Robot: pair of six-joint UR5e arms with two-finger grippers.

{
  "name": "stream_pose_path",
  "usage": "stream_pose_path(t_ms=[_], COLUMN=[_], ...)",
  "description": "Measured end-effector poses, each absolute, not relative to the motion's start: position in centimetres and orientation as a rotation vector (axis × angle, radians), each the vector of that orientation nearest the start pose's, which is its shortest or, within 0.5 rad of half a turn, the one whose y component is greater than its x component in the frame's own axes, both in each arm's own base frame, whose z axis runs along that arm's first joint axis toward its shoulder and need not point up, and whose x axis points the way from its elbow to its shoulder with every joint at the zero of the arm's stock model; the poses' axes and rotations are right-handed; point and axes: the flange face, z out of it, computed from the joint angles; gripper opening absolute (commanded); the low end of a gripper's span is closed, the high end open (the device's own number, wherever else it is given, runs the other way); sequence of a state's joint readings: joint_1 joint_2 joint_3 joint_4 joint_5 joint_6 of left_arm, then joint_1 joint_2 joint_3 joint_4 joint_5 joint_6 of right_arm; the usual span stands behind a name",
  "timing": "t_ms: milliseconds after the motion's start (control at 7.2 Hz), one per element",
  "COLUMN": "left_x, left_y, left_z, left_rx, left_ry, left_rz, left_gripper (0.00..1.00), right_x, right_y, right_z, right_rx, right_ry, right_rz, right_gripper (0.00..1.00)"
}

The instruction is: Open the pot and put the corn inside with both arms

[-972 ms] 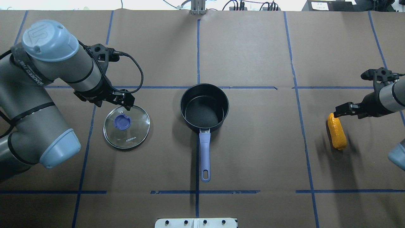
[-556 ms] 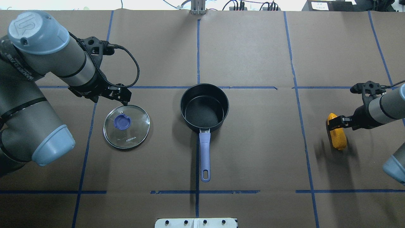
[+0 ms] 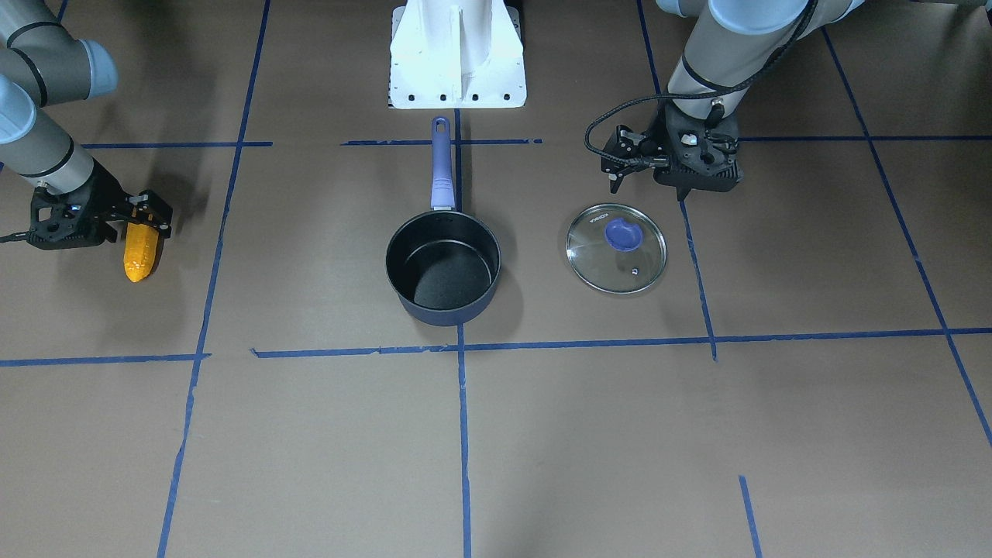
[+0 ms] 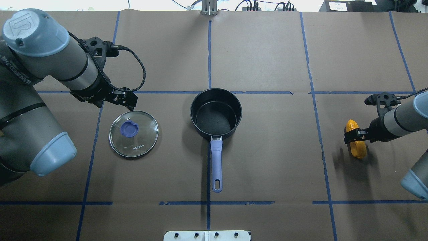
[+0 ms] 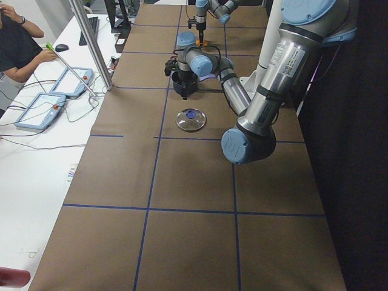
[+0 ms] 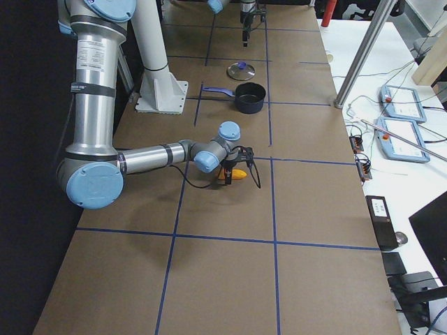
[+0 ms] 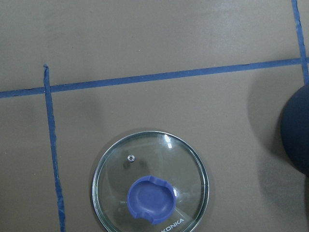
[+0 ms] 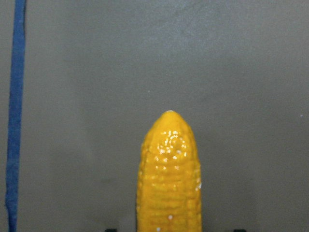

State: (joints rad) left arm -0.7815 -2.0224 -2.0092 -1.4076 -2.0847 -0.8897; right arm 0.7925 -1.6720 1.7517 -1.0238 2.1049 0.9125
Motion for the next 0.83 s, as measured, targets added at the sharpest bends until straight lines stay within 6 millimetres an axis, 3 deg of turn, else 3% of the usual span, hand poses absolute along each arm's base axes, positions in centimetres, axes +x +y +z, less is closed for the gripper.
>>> stream_pose_path(t_ms=[556, 833], left_x=[33.0, 31.4], left_y=[-46.1, -46.7], left_z=[23.6, 24.8], left_rx=[0.115, 0.105], left_ry=[0.865, 0.867], left_rz=[0.082, 0.073], left_gripper=[1.00, 1.00], right_x=[-27.0, -26.1], right_y=[-40.4, -41.4], right_z=[54.7, 50.7], right_rx=[0.042, 0.058], right_ry=[-0.825, -0.849], right_rz=[-0.035, -0.017], right_gripper=[0.00, 0.00])
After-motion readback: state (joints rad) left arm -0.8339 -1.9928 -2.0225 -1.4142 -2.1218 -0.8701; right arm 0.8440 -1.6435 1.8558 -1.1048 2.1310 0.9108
